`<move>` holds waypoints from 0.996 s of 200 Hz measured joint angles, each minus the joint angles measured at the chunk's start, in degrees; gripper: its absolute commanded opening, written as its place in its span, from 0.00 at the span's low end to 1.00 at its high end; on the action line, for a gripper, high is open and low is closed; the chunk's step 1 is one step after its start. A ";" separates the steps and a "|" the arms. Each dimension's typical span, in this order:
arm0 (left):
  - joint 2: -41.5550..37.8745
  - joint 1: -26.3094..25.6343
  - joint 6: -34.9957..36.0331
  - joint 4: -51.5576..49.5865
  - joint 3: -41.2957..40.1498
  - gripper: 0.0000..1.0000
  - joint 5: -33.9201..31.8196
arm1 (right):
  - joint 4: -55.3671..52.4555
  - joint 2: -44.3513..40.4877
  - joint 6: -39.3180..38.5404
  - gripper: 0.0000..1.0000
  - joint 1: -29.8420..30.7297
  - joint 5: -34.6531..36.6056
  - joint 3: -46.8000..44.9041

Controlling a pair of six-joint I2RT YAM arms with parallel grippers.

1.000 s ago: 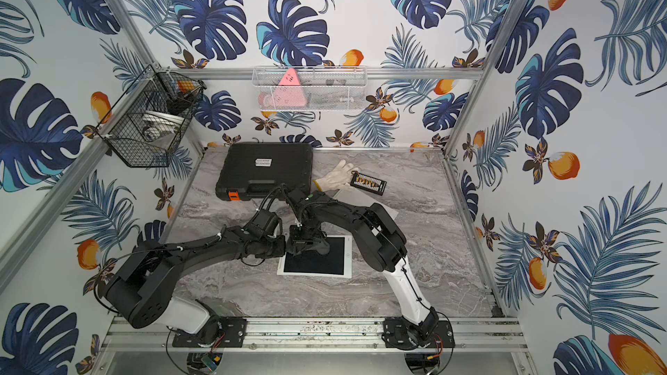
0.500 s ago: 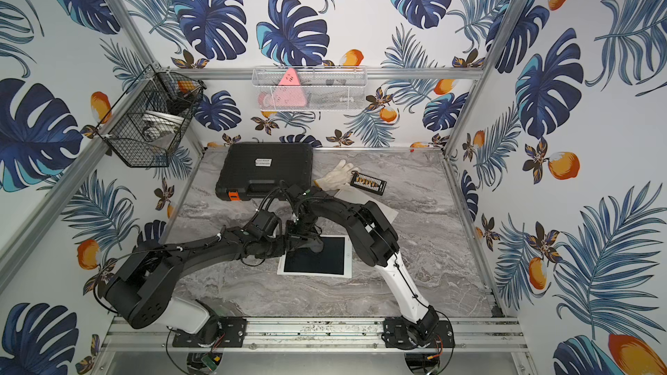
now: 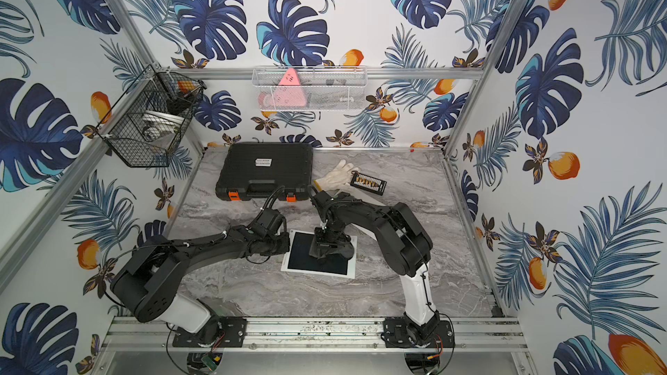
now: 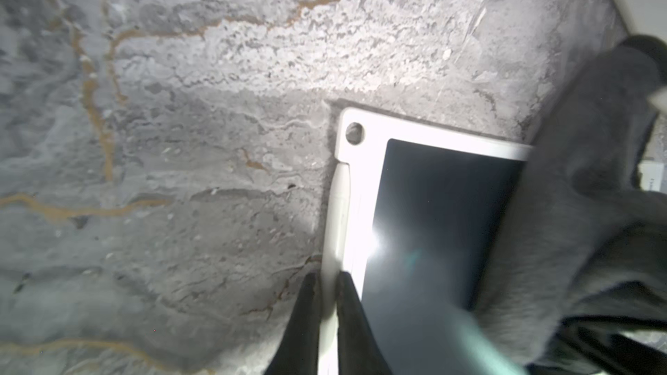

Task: Wipe the drawing tablet
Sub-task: Wipe the dirt from the drawing tablet.

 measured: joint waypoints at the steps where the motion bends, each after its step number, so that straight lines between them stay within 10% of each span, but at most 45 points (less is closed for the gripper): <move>1: 0.00 -0.02 0.00 0.00 0.00 0.12 0.00 | 0.00 -0.39 0.00 0.00 -0.20 0.31 -0.48; 48: 0.00 -0.22 0.02 0.00 0.02 0.12 -0.28 | -0.28 -5.99 0.50 0.00 -0.33 3.39 -6.99; 129: -0.28 -0.37 0.00 0.42 -0.37 0.12 -0.57 | 4.24 10.23 7.37 0.00 7.48 -8.17 12.68; 199: -0.22 -0.39 0.02 0.44 -0.24 0.12 -0.61 | 9.90 -9.07 9.01 0.00 1.51 -5.03 -14.25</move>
